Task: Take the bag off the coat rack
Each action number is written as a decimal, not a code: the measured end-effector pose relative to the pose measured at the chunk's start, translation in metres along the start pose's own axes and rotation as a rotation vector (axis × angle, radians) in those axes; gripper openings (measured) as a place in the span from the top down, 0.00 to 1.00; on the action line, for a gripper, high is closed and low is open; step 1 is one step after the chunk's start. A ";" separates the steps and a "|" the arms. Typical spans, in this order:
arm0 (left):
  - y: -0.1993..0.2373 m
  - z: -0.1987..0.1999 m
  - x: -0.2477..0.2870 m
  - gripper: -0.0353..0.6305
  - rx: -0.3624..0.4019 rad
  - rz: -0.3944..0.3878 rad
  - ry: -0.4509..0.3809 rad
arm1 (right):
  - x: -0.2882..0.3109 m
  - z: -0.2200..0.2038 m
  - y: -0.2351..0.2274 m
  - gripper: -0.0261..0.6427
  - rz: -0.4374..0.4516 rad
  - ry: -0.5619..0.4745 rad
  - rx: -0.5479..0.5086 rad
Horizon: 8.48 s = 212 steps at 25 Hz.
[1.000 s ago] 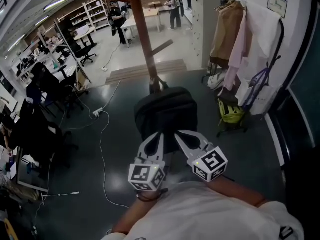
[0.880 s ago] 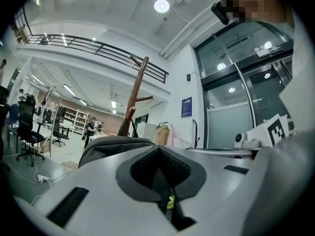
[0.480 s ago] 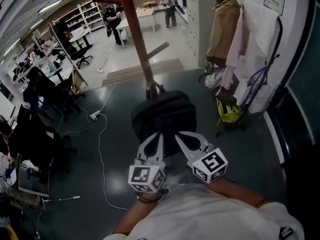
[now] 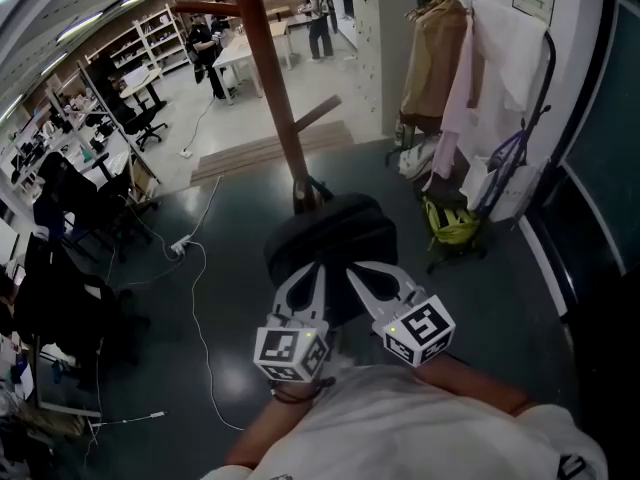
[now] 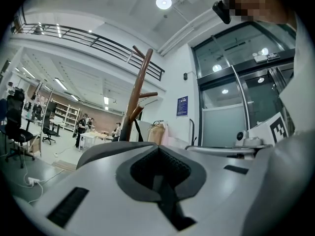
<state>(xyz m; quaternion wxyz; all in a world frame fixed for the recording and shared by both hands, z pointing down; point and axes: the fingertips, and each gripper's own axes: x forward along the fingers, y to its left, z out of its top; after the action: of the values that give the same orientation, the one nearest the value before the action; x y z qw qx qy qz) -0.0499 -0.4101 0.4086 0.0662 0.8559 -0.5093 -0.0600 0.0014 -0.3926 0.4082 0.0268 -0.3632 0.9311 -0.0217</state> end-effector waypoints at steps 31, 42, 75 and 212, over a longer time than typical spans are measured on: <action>0.096 0.047 0.013 0.94 0.075 -0.103 0.030 | 0.106 0.036 -0.036 0.87 -0.217 0.029 -0.120; 0.104 0.055 0.030 0.94 0.071 -0.085 0.018 | 0.134 0.042 -0.072 0.87 -0.208 0.071 -0.160; 0.127 0.060 0.058 0.94 0.051 -0.063 -0.019 | 0.172 0.033 -0.094 0.92 -0.153 0.144 -0.171; -0.119 0.014 -0.331 0.94 0.019 0.060 -0.043 | -0.202 0.022 0.237 0.93 -0.074 -0.047 0.068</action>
<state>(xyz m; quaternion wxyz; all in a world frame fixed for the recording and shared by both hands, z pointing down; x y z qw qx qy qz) -0.1062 -0.0635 0.3860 0.0487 0.8394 -0.5366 -0.0716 -0.0086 -0.0817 0.3791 0.0604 -0.3965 0.9149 -0.0454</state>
